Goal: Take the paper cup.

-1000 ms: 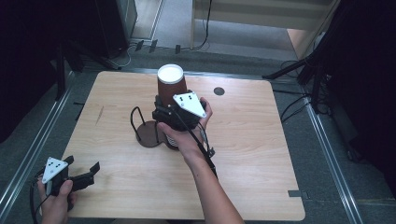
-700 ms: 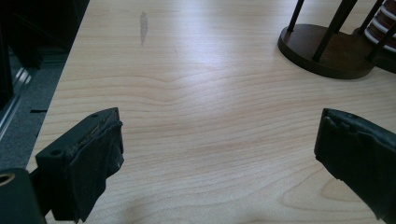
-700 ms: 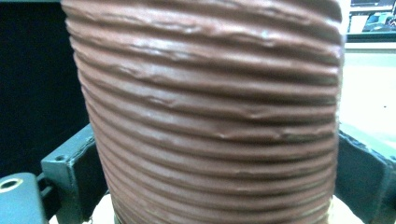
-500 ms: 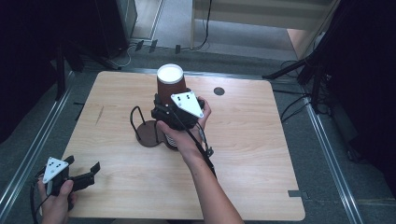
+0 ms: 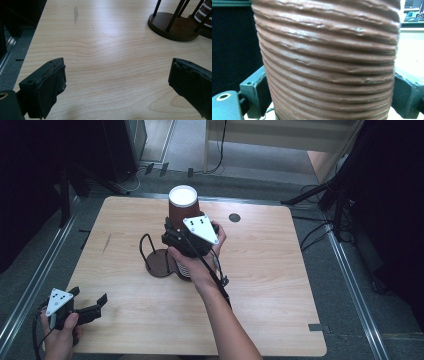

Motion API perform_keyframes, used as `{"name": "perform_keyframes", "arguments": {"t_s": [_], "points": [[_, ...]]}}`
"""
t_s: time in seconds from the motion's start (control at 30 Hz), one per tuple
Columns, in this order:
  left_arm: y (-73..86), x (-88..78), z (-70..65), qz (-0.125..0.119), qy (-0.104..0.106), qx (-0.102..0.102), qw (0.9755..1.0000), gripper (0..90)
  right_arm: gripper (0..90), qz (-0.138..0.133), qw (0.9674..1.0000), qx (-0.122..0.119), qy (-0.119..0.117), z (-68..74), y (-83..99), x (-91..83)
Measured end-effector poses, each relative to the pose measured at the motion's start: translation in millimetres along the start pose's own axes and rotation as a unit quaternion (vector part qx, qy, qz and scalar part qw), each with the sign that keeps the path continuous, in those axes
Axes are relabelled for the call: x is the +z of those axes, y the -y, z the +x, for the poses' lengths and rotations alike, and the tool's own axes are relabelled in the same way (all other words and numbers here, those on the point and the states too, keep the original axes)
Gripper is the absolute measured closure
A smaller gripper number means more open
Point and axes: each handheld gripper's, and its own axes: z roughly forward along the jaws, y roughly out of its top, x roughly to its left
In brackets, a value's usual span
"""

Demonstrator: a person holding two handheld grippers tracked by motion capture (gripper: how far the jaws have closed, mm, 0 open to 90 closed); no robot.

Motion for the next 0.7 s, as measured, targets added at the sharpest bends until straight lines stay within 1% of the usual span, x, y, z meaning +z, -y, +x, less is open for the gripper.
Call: {"name": "perform_keyframes", "arguments": {"t_s": [0.2,0.47,0.53,0.7], "points": [[0.0,0.2,0.1,0.000,0.000,-0.001,1.0000,1.7,9.0,-0.010,0.9999,-0.001,-0.002,0.6,-6.4,-0.9],[-0.1,0.0,0.4,0.000,0.001,-0.002,1.0000,1.7,9.6,-0.019,0.9998,0.006,-0.002,0.0,-14.8,-2.2],[-0.1,0.0,0.4,0.000,0.001,-0.002,1.0000,1.7,9.9,-0.025,0.9997,0.001,-0.004,-0.5,-17.3,-2.3],[-0.1,0.0,0.6,0.000,0.000,-0.002,1.0000,1.7,10.7,-0.026,0.9996,0.002,-0.003,0.7,-22.3,-2.7]]}}
